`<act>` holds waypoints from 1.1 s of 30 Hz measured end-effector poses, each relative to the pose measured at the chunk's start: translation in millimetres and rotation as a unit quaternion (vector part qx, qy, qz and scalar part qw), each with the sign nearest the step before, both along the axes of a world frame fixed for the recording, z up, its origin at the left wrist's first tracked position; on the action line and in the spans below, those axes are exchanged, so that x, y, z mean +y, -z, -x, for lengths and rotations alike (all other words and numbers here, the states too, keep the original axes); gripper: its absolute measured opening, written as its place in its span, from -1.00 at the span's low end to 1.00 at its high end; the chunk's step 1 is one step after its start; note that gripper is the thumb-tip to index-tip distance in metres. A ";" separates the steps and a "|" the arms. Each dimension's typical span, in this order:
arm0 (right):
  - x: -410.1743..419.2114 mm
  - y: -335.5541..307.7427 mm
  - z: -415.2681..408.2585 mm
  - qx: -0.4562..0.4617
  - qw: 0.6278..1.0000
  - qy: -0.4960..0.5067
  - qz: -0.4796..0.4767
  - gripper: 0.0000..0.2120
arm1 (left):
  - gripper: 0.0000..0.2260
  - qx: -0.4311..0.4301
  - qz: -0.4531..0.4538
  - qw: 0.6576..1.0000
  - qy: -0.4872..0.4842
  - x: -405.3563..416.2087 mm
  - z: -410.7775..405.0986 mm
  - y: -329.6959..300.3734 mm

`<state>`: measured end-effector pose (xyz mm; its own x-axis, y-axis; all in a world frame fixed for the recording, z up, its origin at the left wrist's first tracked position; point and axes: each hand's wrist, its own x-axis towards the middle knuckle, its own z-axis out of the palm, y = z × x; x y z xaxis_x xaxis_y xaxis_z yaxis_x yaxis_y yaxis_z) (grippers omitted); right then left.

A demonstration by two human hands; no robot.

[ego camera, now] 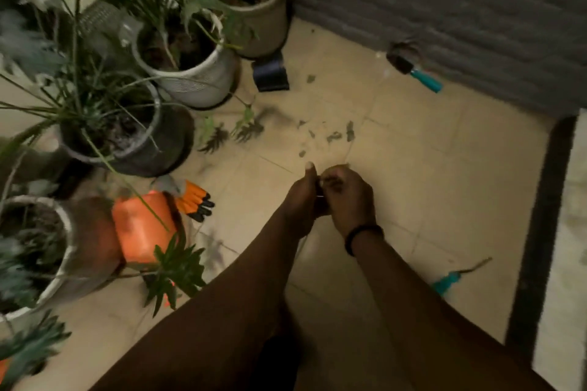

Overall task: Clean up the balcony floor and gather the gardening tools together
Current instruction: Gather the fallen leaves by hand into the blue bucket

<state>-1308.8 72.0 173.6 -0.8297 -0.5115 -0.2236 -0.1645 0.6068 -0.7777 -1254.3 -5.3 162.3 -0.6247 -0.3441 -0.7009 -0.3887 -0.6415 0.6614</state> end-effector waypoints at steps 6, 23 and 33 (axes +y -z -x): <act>-46.4 36.2 47.2 -0.017 0.997 -0.057 0.052 -0.77 | -0.61 -0.090 0.081 0.981 -0.148 -60.6 50.3 32.9; -66.5 309.6 305.1 0.115 0.971 -0.158 -0.138 -0.44 | -0.69 -0.102 0.064 0.939 -0.323 -178.0 132.3 246.7; -151.7 367.7 205.8 0.194 0.943 -0.249 -0.103 -0.20 | -0.67 -0.153 0.087 0.925 -0.336 -274.0 135.1 259.6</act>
